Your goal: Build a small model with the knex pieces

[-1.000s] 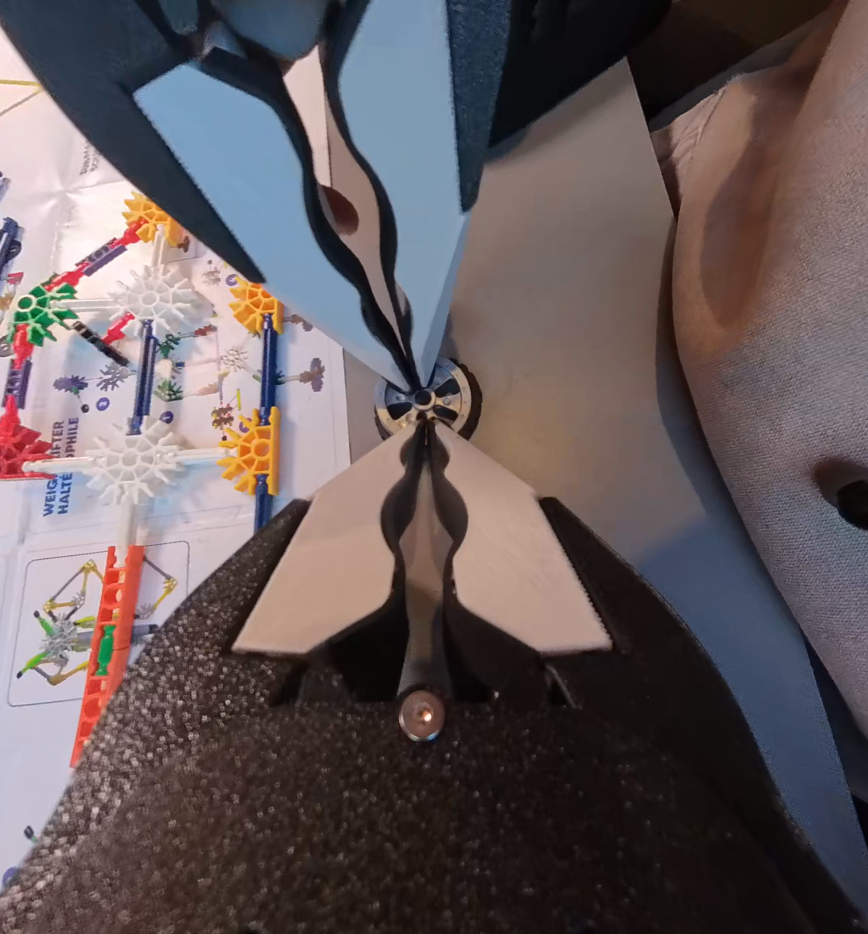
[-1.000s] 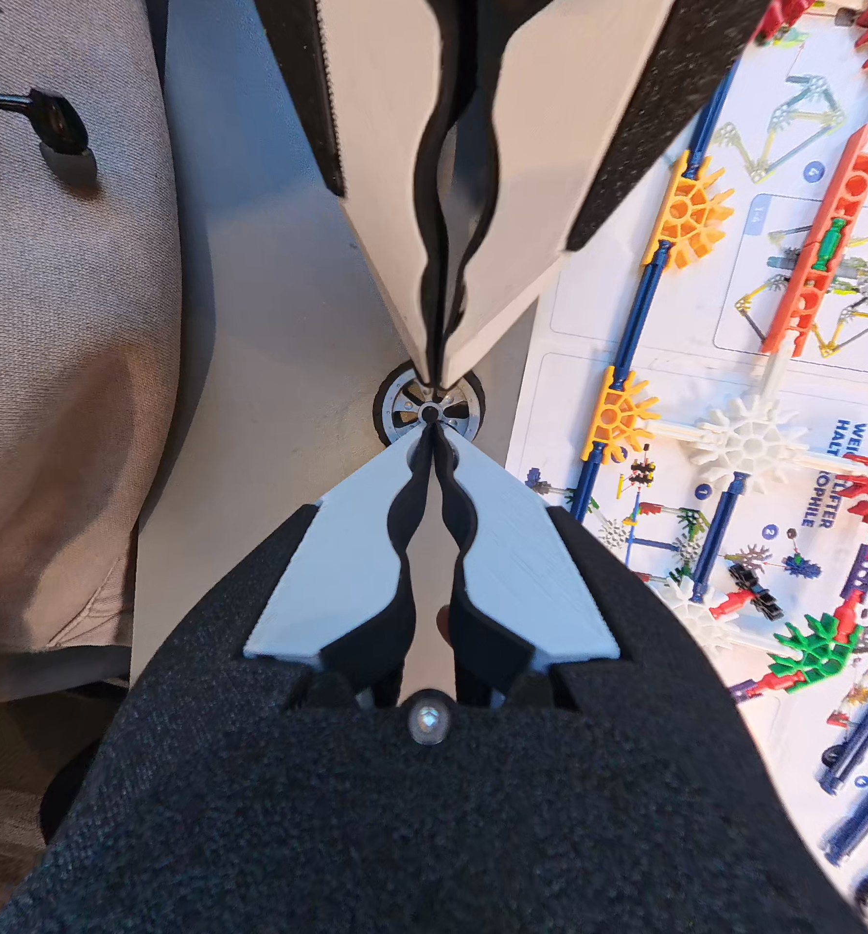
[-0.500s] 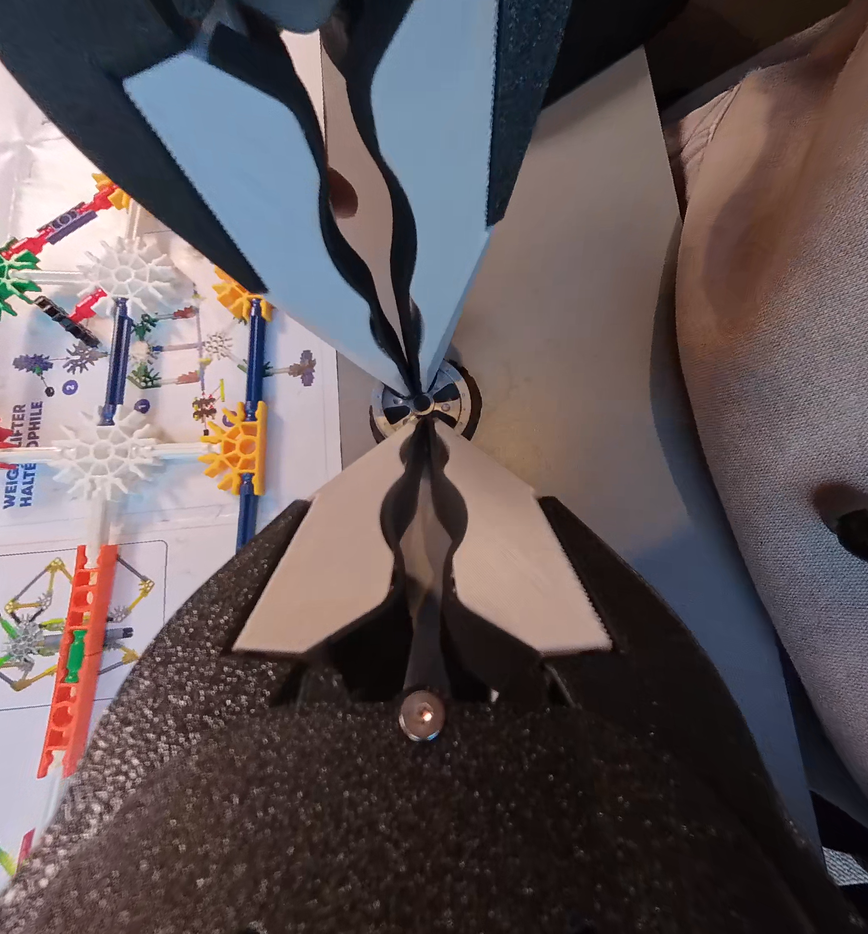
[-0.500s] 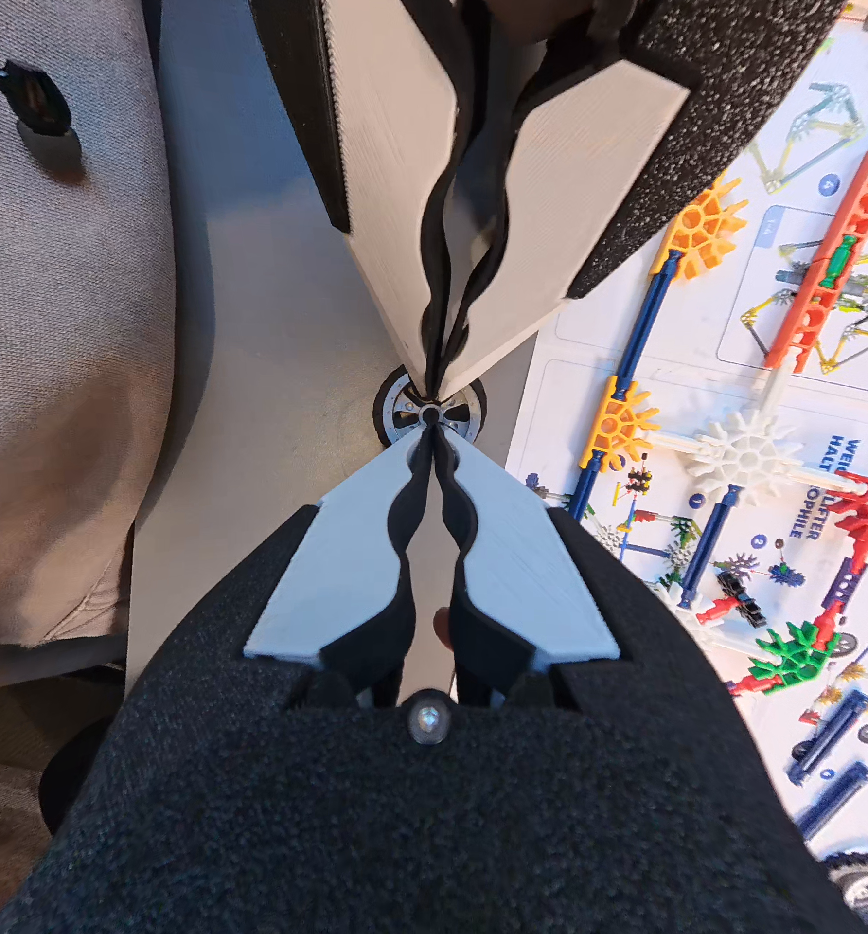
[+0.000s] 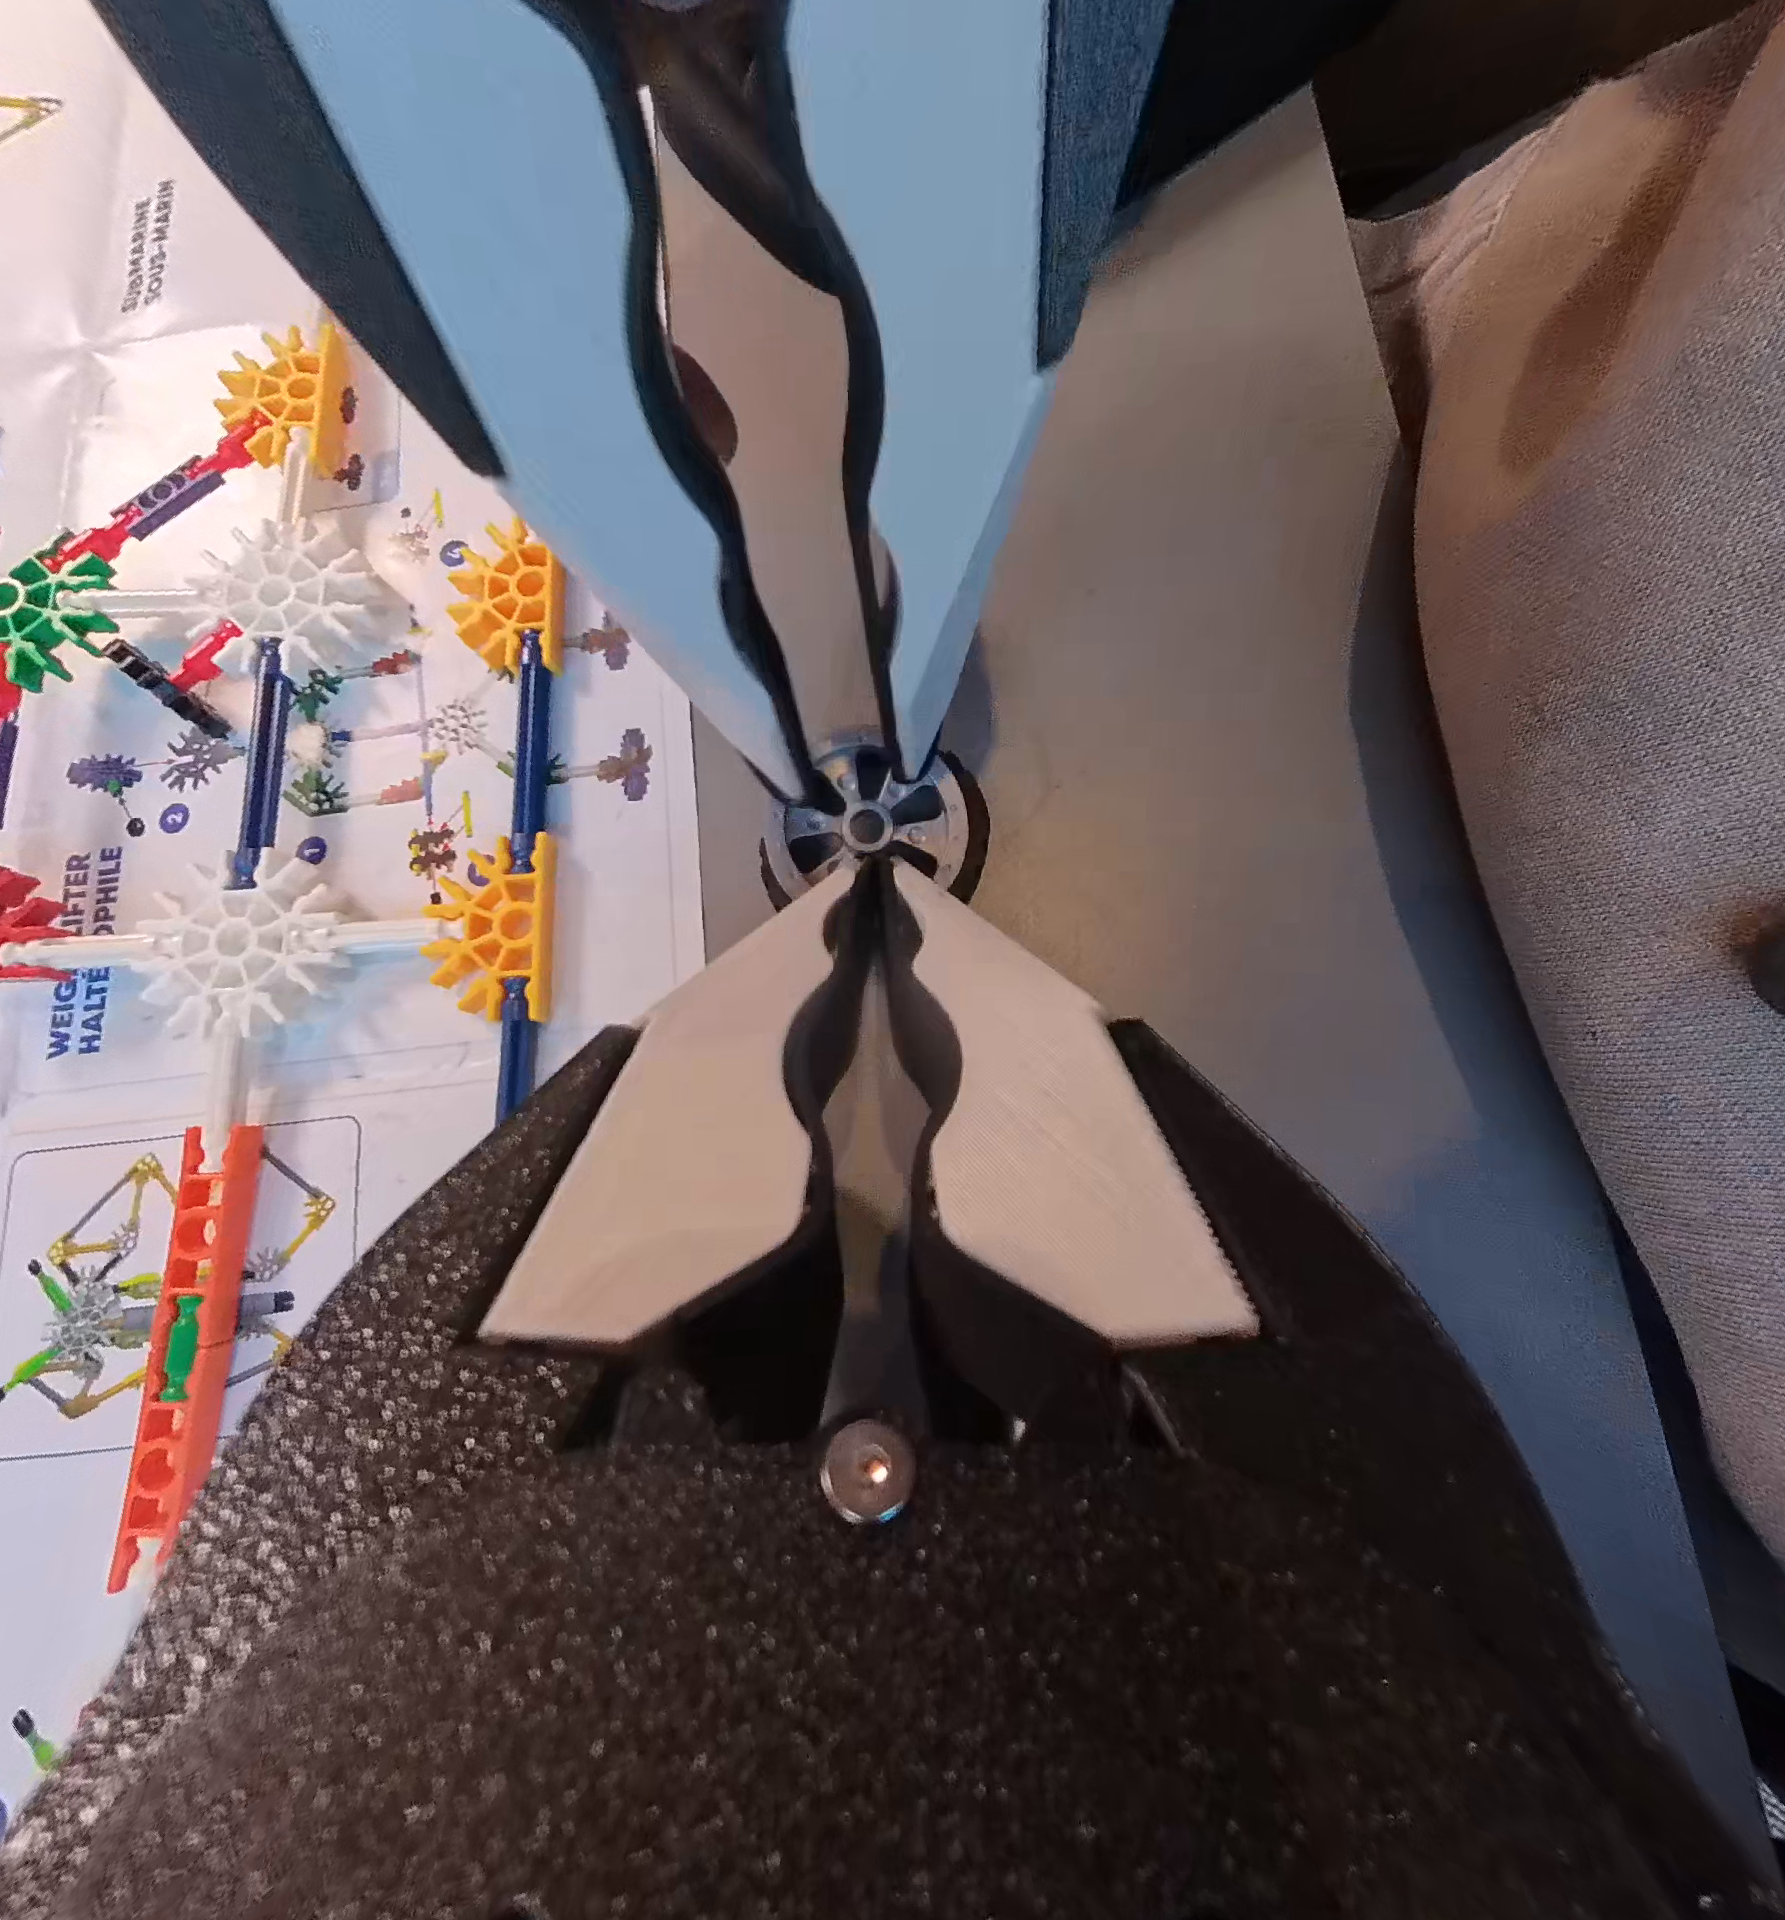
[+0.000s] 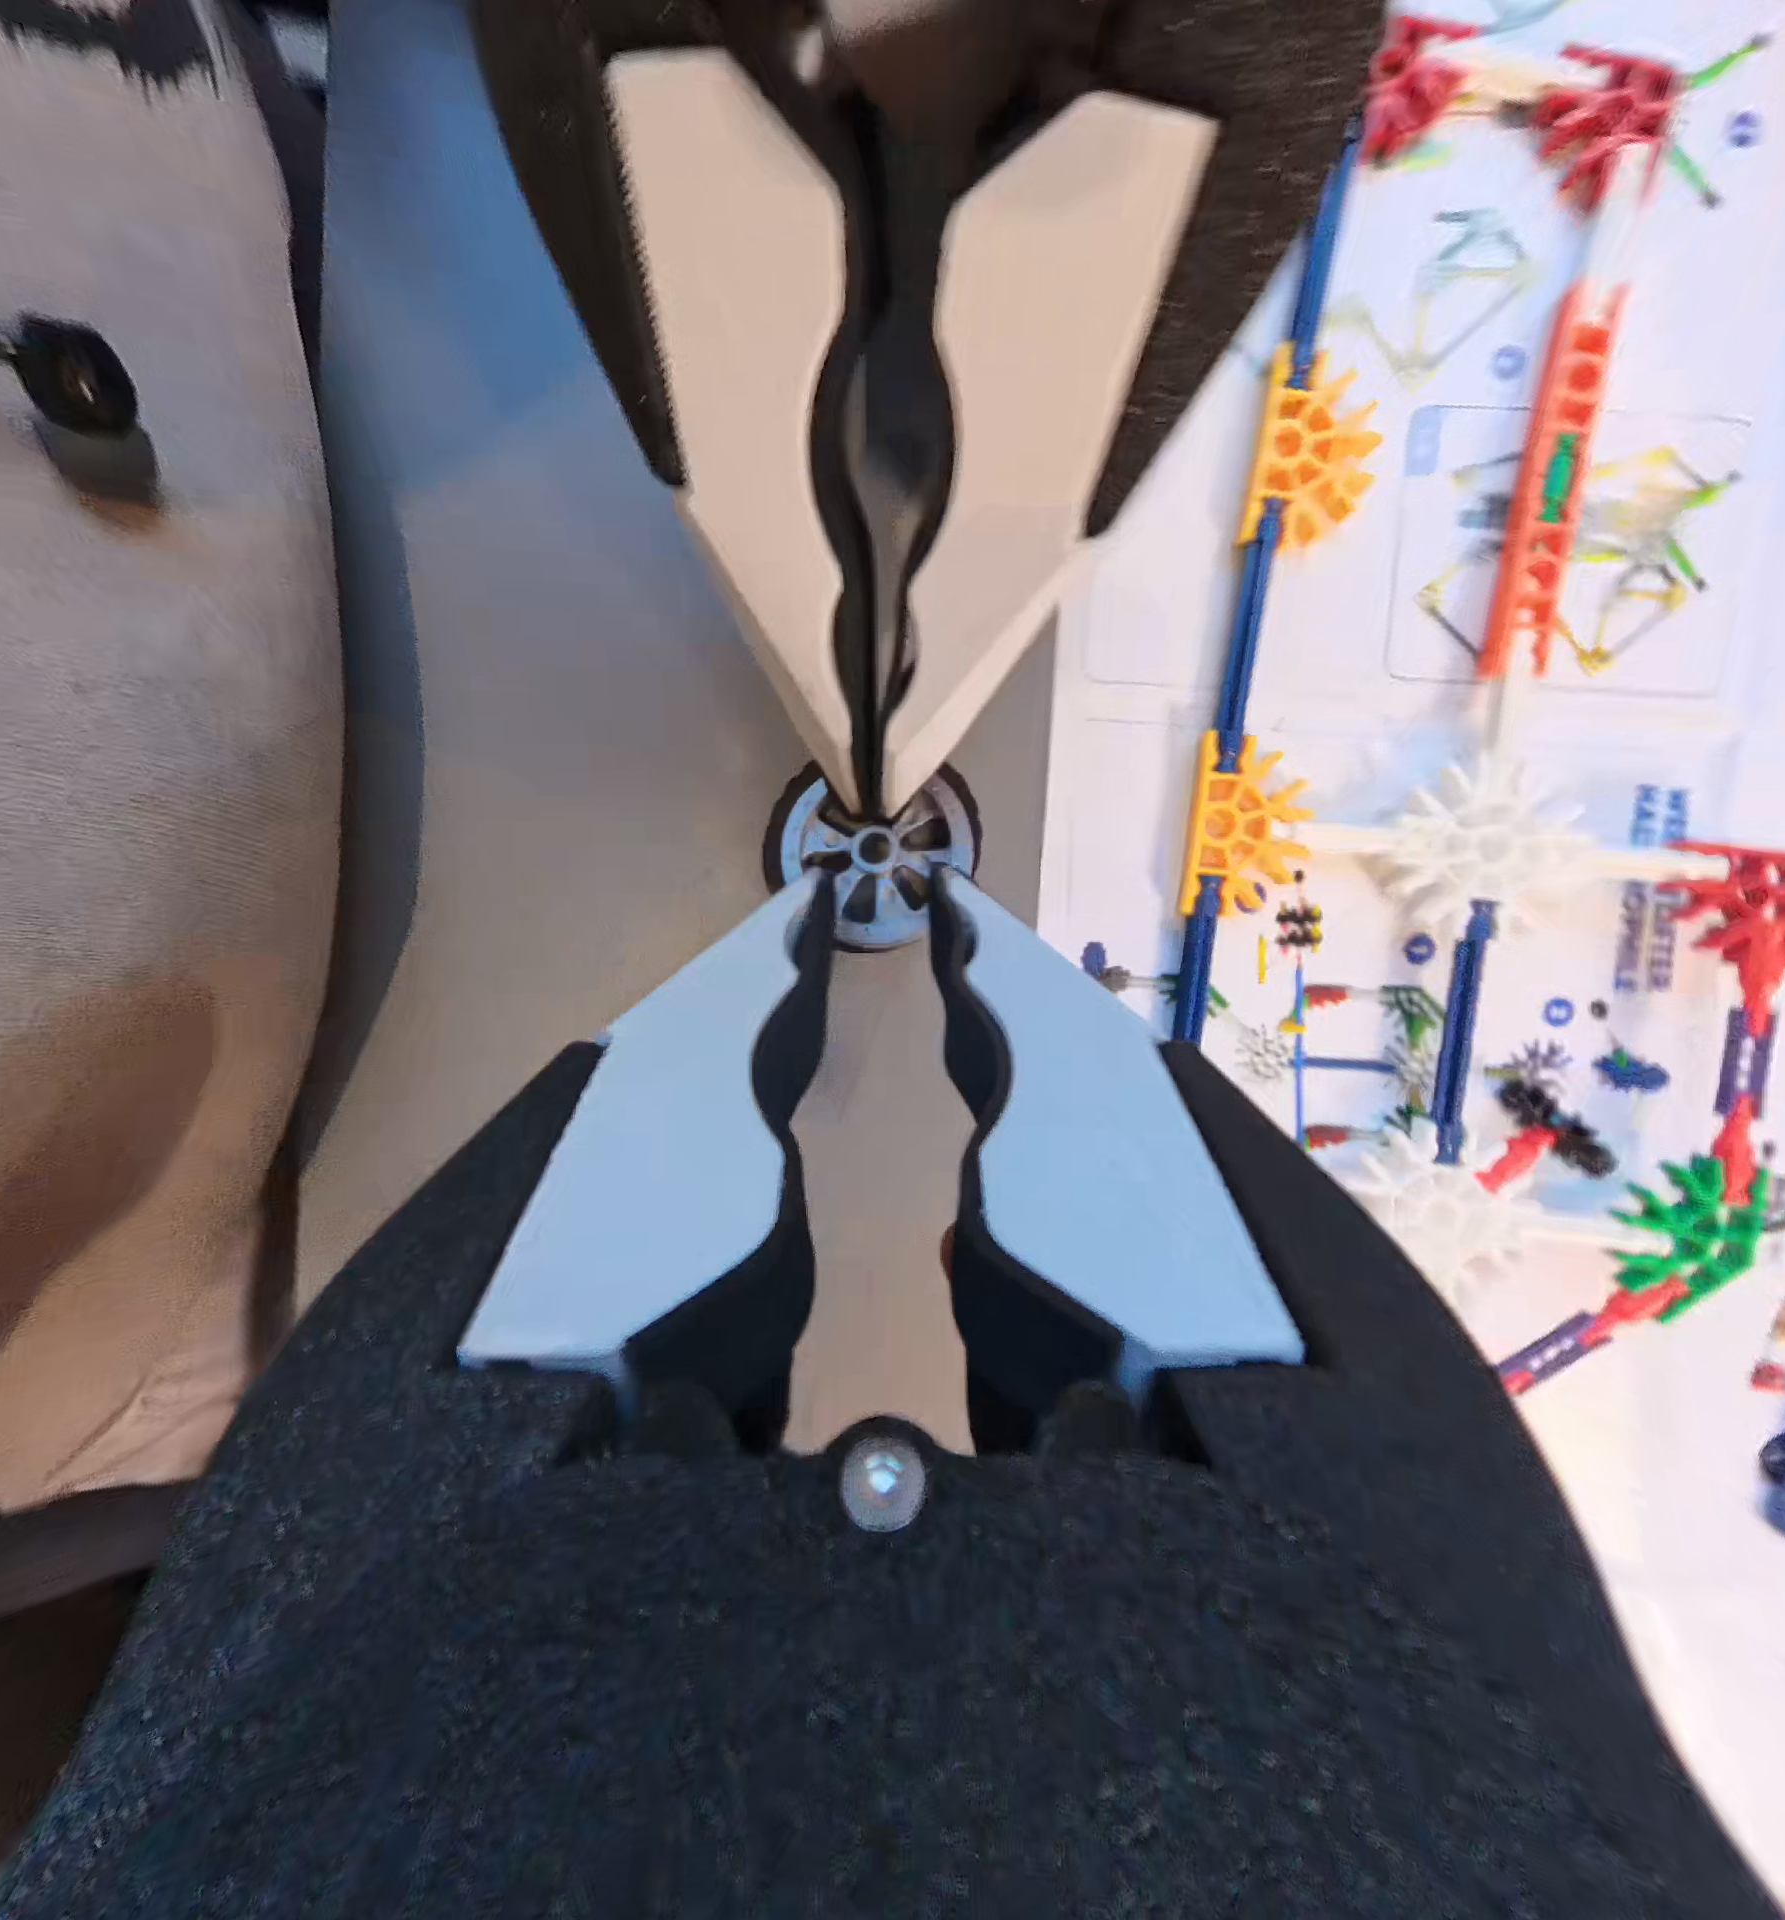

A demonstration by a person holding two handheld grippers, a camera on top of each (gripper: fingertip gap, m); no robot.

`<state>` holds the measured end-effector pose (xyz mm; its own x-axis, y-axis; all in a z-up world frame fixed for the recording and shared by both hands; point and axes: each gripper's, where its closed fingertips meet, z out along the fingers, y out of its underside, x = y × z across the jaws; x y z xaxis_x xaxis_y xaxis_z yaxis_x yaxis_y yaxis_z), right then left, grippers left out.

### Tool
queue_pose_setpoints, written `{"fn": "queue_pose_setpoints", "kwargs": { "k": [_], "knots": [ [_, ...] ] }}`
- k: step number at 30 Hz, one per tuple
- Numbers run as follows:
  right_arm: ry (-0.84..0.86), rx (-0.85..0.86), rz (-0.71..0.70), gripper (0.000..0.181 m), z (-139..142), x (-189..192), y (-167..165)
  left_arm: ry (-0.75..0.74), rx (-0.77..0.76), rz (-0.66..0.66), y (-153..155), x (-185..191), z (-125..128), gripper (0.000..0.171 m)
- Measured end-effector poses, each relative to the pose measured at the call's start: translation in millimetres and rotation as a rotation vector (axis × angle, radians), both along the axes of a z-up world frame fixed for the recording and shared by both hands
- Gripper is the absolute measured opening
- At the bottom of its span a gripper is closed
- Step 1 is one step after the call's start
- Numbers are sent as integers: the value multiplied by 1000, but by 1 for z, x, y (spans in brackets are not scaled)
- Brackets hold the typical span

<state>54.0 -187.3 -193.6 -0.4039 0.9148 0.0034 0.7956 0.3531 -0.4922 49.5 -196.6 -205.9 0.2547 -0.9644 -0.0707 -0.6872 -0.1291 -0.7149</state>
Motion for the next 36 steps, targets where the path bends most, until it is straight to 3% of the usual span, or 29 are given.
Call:
{"fn": "queue_pose_setpoints", "kwargs": {
  "k": [1, 4, 8, 17, 23, 28, 32, 36],
  "knots": [
    [37, -30, -50, 22, 5, 0, 4, 1, 4, 2, 0, 0, 0, 0],
    [81, -124, -140, 37, 8, 4, 4, -1, -8, 3, 0, 0, 0, 0],
    [43, -172, -175, 51, -14, 4, -3, -2, -9, 7, 0, 0, 0, 0],
    [132, -79, -110, 39, -12, -4, -5, -55, -27, -2, -5, -1, 4, 0],
    [264, -4, -116, 36, -1, -3, 4, -287, -204, 136, 13, -8, 30, 26],
    [341, 48, -98, 36, 10, -3, 7, -324, -364, 198, 15, -7, 24, 37],
    [394, 137, -70, 36, 18, -4, 6, -381, -499, 179, 8, 5, 27, 23],
    [433, 221, -86, 36, 18, -6, 12, -440, -507, 199, 14, 5, 34, 13]
  ]
}}
